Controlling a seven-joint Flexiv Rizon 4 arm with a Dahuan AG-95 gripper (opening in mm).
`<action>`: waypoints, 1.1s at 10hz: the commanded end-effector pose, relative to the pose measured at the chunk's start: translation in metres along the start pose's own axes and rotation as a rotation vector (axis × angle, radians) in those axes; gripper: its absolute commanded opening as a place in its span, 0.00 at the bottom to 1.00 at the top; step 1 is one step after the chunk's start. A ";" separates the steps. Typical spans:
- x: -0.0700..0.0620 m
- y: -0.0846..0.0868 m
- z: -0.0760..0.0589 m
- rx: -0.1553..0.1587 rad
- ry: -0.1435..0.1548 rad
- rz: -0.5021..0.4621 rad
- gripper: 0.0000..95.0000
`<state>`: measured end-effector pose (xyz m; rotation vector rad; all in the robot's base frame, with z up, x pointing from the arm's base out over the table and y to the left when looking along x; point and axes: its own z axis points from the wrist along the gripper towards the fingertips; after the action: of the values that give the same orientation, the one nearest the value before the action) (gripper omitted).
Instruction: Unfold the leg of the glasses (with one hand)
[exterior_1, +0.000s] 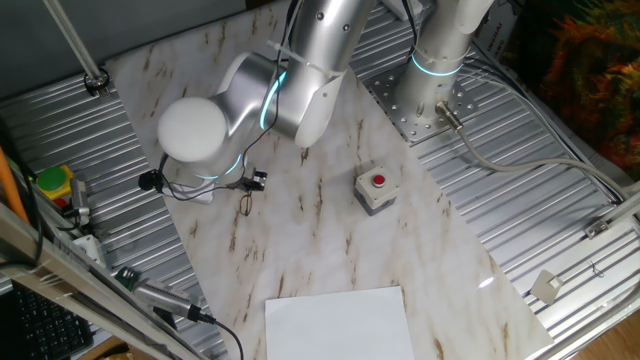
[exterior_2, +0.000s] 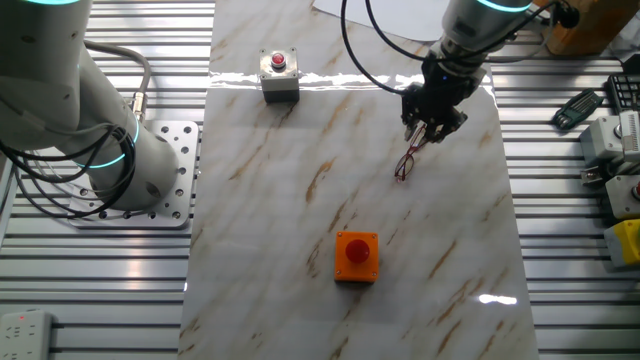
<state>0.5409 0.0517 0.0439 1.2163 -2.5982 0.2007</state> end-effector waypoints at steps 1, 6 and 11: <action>0.003 -0.001 0.004 0.003 0.002 -0.009 0.20; 0.007 -0.002 0.009 0.002 0.005 -0.019 0.20; 0.009 -0.003 0.012 0.008 0.025 -0.034 0.20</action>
<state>0.5351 0.0400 0.0344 1.2515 -2.5527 0.2185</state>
